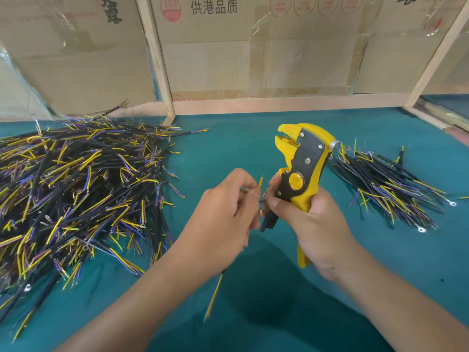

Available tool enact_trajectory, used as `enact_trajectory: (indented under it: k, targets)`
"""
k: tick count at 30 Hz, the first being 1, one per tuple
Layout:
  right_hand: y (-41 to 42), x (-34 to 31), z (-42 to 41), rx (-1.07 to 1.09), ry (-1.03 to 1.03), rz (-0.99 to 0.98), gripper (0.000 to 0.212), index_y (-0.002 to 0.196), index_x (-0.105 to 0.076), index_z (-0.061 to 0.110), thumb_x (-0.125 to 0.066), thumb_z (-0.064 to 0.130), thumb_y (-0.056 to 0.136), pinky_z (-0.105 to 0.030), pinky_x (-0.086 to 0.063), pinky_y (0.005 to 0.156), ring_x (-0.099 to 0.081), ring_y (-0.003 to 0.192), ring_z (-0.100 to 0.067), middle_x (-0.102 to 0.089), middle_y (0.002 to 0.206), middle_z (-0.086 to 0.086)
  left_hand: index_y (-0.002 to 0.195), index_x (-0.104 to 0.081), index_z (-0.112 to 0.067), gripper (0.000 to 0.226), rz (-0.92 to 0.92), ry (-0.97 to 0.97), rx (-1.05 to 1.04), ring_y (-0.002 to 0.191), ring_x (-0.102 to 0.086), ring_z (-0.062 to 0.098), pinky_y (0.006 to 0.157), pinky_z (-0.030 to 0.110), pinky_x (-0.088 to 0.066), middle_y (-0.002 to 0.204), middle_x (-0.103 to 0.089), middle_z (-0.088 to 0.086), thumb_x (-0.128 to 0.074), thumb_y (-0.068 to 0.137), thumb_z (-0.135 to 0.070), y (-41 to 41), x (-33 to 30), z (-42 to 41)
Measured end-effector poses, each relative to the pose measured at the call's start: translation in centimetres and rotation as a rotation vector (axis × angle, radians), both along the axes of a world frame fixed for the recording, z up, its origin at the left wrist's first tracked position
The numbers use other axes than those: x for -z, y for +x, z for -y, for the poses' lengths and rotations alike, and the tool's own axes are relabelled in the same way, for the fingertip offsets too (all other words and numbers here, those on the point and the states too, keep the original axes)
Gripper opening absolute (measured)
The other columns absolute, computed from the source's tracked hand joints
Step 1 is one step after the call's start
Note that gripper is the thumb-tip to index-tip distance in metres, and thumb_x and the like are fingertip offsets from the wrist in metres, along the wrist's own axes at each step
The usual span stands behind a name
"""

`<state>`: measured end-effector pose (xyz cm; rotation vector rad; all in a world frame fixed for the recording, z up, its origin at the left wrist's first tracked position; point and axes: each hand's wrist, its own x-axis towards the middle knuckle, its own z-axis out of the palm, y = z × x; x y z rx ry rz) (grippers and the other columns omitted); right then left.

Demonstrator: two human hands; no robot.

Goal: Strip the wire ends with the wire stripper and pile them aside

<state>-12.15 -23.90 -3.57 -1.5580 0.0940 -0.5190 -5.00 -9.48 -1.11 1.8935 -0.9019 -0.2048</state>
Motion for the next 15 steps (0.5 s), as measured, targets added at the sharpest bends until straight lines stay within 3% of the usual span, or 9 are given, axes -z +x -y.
enact_trajectory:
  k: [2, 5, 10, 13, 15]
  targets:
    - [-0.04, -0.07, 0.07, 0.009, 0.034, 0.006, 0.013, 0.089, -0.065, 0.025, -0.063, 0.016, 0.080, -0.020, -0.056, 0.072, -0.065, 0.073, -0.014, -0.067, 0.077, 0.004, 0.087, -0.046, -0.028, 0.020, -0.007, -0.034, -0.001, 0.040, -0.044, 0.014, 0.040, 0.033, -0.039, 0.062, -0.062, -0.004, -0.042, 0.106, -0.022, -0.18, 0.13, 0.24]
    - [-0.07, -0.07, 0.15, 0.025, 0.076, 0.006, 0.014, 0.094, -0.065, 0.019, -0.063, 0.015, 0.080, -0.020, -0.055, 0.071, -0.066, 0.071, -0.013, -0.067, 0.078, 0.004, 0.088, -0.045, -0.028, 0.019, -0.022, -0.075, -0.009, 0.043, -0.039, 0.017, 0.040, 0.036, -0.036, 0.061, -0.061, -0.005, -0.041, 0.106, -0.026, -0.42, 0.35, 0.59]
    - [-0.19, -0.11, -0.30, 0.003, 0.077, -0.006, 0.019, 0.100, -0.062, 0.011, -0.062, 0.013, 0.081, -0.024, -0.056, 0.065, -0.062, 0.067, -0.014, -0.065, 0.076, 0.003, 0.087, -0.041, -0.033, 0.019, 0.024, -0.053, -0.131, 0.042, -0.035, 0.007, 0.041, 0.017, -0.029, 0.057, -0.059, -0.001, -0.045, 0.099, -0.018, -0.57, 0.84, 1.01]
    - [-0.15, -0.03, -0.61, 0.003, 0.098, -0.022, 0.020, 0.100, -0.062, 0.010, -0.061, 0.013, 0.080, -0.028, -0.057, 0.064, -0.061, 0.067, -0.015, -0.065, 0.076, 0.002, 0.094, -0.036, -0.035, 0.026, 0.052, -0.056, -0.173, 0.041, -0.032, 0.009, 0.038, 0.019, -0.027, 0.059, -0.058, 0.008, -0.046, 0.092, -0.011, -0.64, 0.81, 0.99]
    - [-0.11, 0.00, -0.71, 0.008, 0.115, -0.024, 0.019, 0.099, -0.062, 0.011, -0.061, 0.013, 0.080, -0.029, -0.057, 0.064, -0.062, 0.068, -0.016, -0.064, 0.075, 0.001, 0.100, -0.033, -0.037, 0.035, 0.090, -0.068, -0.182, 0.041, -0.034, 0.010, 0.039, 0.018, -0.028, 0.057, -0.058, 0.004, -0.047, 0.090, -0.006, -0.67, 0.71, 0.87]
